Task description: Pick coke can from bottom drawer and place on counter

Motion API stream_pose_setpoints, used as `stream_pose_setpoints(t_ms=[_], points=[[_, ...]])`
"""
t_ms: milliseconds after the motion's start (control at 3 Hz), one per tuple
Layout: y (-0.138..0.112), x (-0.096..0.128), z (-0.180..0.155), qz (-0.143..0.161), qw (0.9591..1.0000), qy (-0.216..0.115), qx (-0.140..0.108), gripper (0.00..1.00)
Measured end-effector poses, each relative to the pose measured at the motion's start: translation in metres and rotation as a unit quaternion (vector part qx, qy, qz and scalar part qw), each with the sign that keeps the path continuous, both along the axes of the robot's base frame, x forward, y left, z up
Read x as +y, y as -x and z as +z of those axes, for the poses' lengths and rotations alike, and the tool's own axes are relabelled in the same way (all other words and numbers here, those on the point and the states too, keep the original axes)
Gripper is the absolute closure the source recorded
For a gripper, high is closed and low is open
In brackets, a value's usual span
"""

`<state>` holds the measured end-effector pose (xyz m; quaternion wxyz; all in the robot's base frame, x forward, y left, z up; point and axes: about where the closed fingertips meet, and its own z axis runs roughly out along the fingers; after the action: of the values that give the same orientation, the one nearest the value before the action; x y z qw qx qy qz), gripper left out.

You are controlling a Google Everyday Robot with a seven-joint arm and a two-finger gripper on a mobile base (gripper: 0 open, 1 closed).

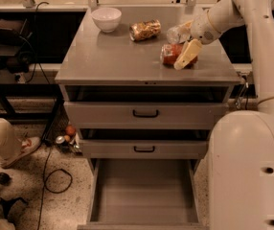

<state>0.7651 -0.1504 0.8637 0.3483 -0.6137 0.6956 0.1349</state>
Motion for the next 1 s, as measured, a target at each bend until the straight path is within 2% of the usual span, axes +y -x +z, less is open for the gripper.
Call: stream_pose_setpoints(t_ms=[333,667,1000], points=[[-0.001,-0.001,0.002,-0.002,1.0,-0.002,-0.003,0.0],[-0.003,-0.013,0.013,-0.019,0.9995,-0.013,-0.02,0.0],[-0.005,-0.04,0.036,-0.054,0.9965,-0.031,-0.055,0.0]])
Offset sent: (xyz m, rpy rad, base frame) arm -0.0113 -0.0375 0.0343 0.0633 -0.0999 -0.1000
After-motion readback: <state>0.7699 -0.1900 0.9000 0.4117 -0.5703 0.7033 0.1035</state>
